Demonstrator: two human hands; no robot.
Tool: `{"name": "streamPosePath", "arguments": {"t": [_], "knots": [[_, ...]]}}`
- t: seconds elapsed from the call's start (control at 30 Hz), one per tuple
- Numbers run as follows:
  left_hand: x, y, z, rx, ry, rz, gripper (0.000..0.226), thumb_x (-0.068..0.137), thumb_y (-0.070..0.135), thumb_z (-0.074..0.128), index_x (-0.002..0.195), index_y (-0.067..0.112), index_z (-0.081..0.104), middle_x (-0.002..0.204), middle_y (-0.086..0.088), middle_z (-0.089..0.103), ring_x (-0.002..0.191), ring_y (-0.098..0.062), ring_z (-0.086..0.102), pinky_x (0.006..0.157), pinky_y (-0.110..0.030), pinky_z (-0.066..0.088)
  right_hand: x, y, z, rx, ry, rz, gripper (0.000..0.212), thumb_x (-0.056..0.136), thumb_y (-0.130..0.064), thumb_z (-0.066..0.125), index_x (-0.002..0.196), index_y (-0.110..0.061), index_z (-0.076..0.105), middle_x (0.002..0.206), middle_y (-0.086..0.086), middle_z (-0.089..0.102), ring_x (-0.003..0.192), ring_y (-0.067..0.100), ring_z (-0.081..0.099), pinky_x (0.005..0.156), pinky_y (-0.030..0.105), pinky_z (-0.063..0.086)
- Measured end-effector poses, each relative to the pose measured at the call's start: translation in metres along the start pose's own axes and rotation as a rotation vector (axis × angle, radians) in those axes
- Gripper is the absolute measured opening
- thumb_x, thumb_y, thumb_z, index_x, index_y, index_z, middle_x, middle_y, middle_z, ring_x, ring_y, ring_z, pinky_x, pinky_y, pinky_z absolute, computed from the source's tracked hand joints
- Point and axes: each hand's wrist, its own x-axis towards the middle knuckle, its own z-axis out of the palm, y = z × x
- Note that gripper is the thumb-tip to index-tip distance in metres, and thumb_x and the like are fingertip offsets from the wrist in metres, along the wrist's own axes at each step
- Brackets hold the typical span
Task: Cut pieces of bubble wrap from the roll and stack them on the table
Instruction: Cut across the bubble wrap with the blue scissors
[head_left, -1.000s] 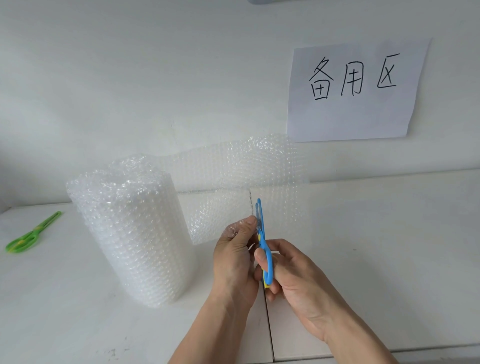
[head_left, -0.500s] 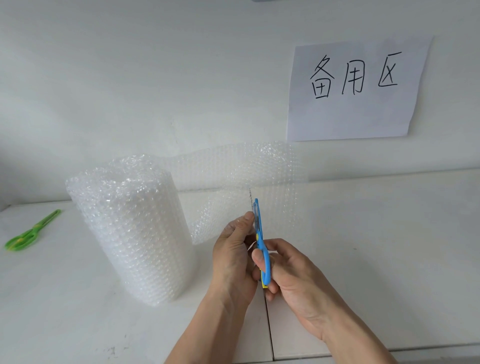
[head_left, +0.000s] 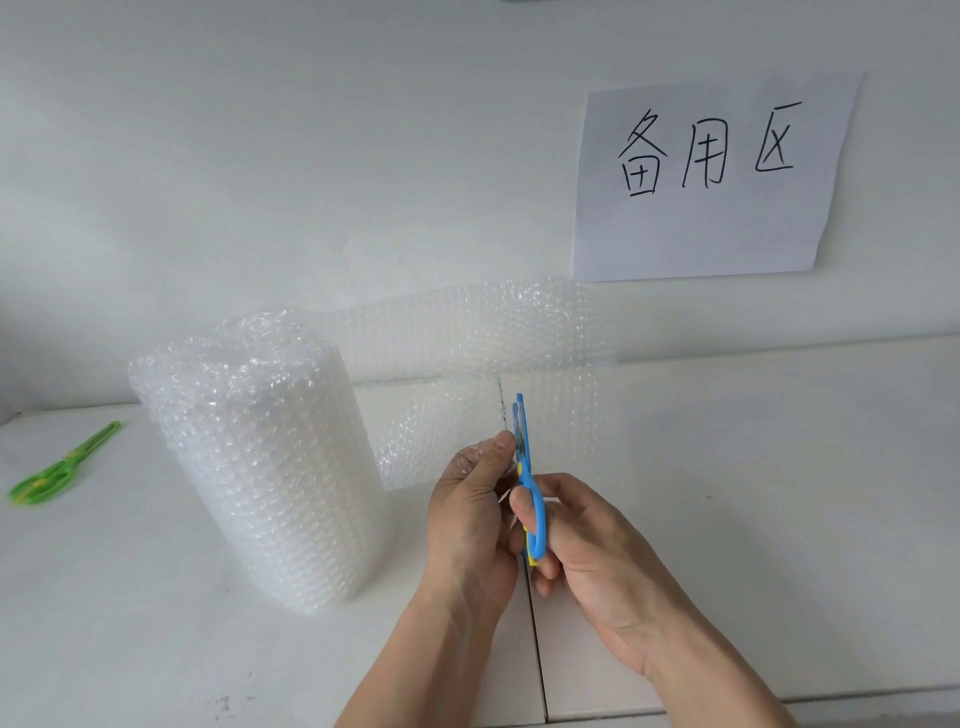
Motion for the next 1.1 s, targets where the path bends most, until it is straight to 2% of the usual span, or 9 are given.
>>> {"name": "streamPosePath", "arguments": {"t": [0.17, 0.27, 0.33, 0.43, 0.5, 0.67, 0.87, 1.0, 1.1], "knots": [[0.003, -0.004, -0.002, -0.002, -0.024, 0.023, 0.024, 0.089, 0.030, 0.066, 0.083, 0.011, 0.053, 0.061, -0.019, 0.049, 0.034, -0.028, 0.047, 0.041, -0.031, 0.040, 0.001, -0.004, -0.002, -0.006, 0.011, 0.014, 0.028, 0.071, -0.044, 0.075, 0.079, -0.019, 0.066, 0.060, 0.005, 0.043, 0.050, 0.011, 0.041, 0.050, 0.027, 0.038], [0.007, -0.006, -0.004, -0.009, 0.007, 0.030, 0.024, 0.085, 0.032, 0.070, 0.077, 0.013, 0.057, 0.064, -0.017, 0.050, 0.044, -0.028, 0.045, 0.045, -0.032, 0.039, 0.000, -0.005, -0.001, -0.007, -0.001, 0.015, 0.028, 0.071, -0.042, 0.072, 0.080, -0.017, 0.065, 0.065, 0.010, 0.044, 0.050, 0.012, 0.040, 0.050, 0.027, 0.038], [0.009, -0.006, -0.004, -0.011, 0.028, 0.035, 0.026, 0.080, 0.036, 0.074, 0.073, 0.016, 0.059, 0.067, -0.013, 0.050, 0.050, -0.028, 0.042, 0.047, -0.035, 0.035, 0.000, -0.006, -0.001, -0.016, -0.001, 0.021, 0.027, 0.073, -0.040, 0.072, 0.082, -0.016, 0.065, 0.063, 0.007, 0.048, 0.050, 0.012, 0.040, 0.049, 0.027, 0.038], [0.008, -0.003, -0.003, -0.028, 0.028, 0.001, 0.031, 0.081, 0.040, 0.073, 0.081, 0.013, 0.058, 0.065, -0.011, 0.052, 0.043, -0.028, 0.047, 0.044, -0.033, 0.042, 0.000, -0.005, -0.001, -0.028, -0.003, 0.028, 0.017, 0.084, -0.031, 0.070, 0.081, -0.016, 0.063, 0.056, -0.003, 0.051, 0.052, 0.013, 0.039, 0.050, 0.027, 0.038], [0.006, -0.001, -0.002, -0.032, 0.024, -0.003, 0.026, 0.087, 0.034, 0.069, 0.081, 0.011, 0.057, 0.062, -0.010, 0.052, 0.036, -0.028, 0.048, 0.042, -0.032, 0.043, 0.000, -0.004, -0.001, -0.031, 0.002, 0.034, 0.016, 0.084, -0.031, 0.070, 0.080, -0.017, 0.063, 0.056, -0.003, 0.051, 0.051, 0.013, 0.039, 0.050, 0.028, 0.038], [0.005, -0.003, -0.002, 0.013, 0.016, 0.019, 0.022, 0.090, 0.028, 0.066, 0.082, 0.009, 0.058, 0.060, -0.017, 0.049, 0.035, -0.028, 0.046, 0.041, -0.032, 0.040, 0.000, -0.007, 0.000, -0.022, 0.026, 0.033, 0.024, 0.069, -0.047, 0.072, 0.069, -0.023, 0.066, 0.056, 0.003, 0.044, 0.050, 0.013, 0.042, 0.050, 0.028, 0.039], [0.007, -0.004, -0.002, 0.001, 0.025, 0.043, 0.022, 0.091, 0.026, 0.064, 0.081, 0.009, 0.054, 0.054, -0.014, 0.052, 0.040, -0.027, 0.046, 0.046, -0.033, 0.036, 0.002, -0.007, 0.000, -0.016, 0.027, 0.020, 0.033, 0.067, -0.044, 0.073, 0.082, -0.016, 0.067, 0.064, 0.008, 0.050, 0.048, 0.012, 0.039, 0.047, 0.025, 0.038], [0.004, -0.004, 0.000, 0.015, -0.013, 0.054, 0.022, 0.092, 0.025, 0.062, 0.086, 0.007, 0.052, 0.054, -0.018, 0.052, 0.037, -0.030, 0.048, 0.043, -0.034, 0.040, 0.003, -0.009, -0.002, -0.039, 0.045, 0.026, 0.028, 0.063, -0.050, 0.073, 0.071, -0.024, 0.069, 0.060, 0.003, 0.047, 0.049, 0.013, 0.040, 0.048, 0.027, 0.039], [0.003, -0.003, 0.002, 0.014, -0.008, 0.081, 0.019, 0.093, 0.023, 0.062, 0.089, 0.006, 0.053, 0.054, -0.013, 0.056, 0.038, -0.027, 0.049, 0.043, -0.033, 0.040, 0.004, -0.011, -0.004, -0.049, 0.029, 0.017, 0.028, 0.063, -0.051, 0.073, 0.069, -0.024, 0.069, 0.061, 0.002, 0.053, 0.049, 0.013, 0.039, 0.049, 0.027, 0.038]]}}
